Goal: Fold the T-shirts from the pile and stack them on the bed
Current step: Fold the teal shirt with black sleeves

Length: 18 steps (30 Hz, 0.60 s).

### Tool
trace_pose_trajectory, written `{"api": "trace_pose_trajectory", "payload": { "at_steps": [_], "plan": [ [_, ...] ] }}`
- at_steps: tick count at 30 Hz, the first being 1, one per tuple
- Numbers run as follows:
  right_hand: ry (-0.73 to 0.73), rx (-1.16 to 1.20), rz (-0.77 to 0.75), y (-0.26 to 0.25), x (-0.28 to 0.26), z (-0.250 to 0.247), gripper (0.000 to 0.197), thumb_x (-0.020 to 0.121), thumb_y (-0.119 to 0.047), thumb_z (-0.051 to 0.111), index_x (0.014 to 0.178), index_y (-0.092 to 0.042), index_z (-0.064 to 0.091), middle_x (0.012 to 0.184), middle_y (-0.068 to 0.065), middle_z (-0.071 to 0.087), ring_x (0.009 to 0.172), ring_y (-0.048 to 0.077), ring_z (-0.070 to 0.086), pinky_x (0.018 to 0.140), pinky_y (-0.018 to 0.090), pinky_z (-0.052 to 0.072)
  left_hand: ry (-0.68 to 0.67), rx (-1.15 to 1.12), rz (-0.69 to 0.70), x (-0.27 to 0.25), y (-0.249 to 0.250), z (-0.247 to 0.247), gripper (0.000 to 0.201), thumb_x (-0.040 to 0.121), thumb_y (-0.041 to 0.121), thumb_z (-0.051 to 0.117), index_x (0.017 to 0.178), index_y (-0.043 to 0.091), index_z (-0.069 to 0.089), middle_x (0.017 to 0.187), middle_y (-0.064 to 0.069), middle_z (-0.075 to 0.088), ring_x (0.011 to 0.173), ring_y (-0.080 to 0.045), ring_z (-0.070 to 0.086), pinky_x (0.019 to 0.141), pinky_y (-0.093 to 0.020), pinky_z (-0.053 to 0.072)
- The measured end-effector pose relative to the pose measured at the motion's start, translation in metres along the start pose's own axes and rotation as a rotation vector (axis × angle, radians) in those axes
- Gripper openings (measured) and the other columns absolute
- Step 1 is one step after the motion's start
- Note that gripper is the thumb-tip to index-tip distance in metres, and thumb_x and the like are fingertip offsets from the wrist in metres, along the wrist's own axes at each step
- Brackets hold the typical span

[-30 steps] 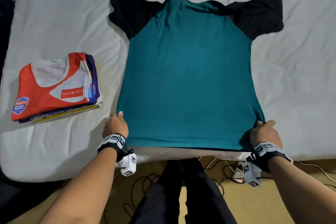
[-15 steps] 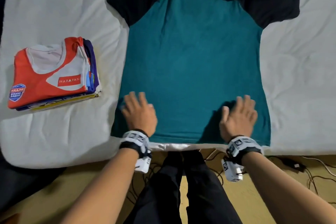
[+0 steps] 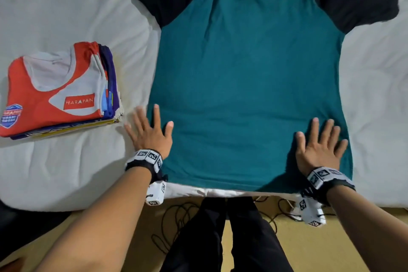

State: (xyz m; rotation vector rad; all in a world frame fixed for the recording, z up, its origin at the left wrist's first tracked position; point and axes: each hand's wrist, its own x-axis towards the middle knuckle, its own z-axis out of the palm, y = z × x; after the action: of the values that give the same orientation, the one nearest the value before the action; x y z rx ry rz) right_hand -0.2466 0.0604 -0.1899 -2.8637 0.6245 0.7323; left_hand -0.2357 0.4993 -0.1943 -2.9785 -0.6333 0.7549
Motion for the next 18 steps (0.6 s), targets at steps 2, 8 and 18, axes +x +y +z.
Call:
{"api": "trace_pose_trajectory", "payload": {
  "at_steps": [2,8,18],
  "plan": [
    [0.037,0.045,0.076,-0.027,0.011,-0.01,0.084,0.094,-0.065,0.002,0.162,-0.017,0.0,0.168,0.016,-0.01,0.155,0.033,-0.012,0.123,0.057,-0.006,0.081,-0.051,0.005,0.009,0.026,-0.013,0.076,0.103,0.06,0.021,0.164,0.02,0.0,0.168,-0.023,-0.01,0.156,-0.039,-0.01,0.121,-0.066,-0.001],
    [0.078,-0.054,-0.565,-0.159,0.034,-0.004,0.069,0.102,-0.059,0.014,0.162,-0.028,-0.001,0.169,0.009,-0.011,0.155,0.03,-0.014,0.124,0.051,-0.008,0.078,0.048,0.616,0.025,0.161,-0.017,0.071,0.103,0.058,0.022,0.163,0.031,-0.003,0.169,-0.013,-0.014,0.157,-0.033,-0.01,0.122,-0.064,0.0],
    [0.119,0.008,-0.08,-0.13,0.126,-0.032,0.078,0.098,-0.065,0.004,0.162,-0.022,-0.003,0.168,0.011,-0.014,0.155,0.031,-0.014,0.123,0.056,-0.005,0.217,-0.009,0.155,0.135,0.108,-0.047,0.075,0.103,0.061,0.014,0.163,0.023,-0.009,0.169,-0.018,-0.014,0.156,-0.036,-0.009,0.121,-0.065,0.0]
  ]
}}
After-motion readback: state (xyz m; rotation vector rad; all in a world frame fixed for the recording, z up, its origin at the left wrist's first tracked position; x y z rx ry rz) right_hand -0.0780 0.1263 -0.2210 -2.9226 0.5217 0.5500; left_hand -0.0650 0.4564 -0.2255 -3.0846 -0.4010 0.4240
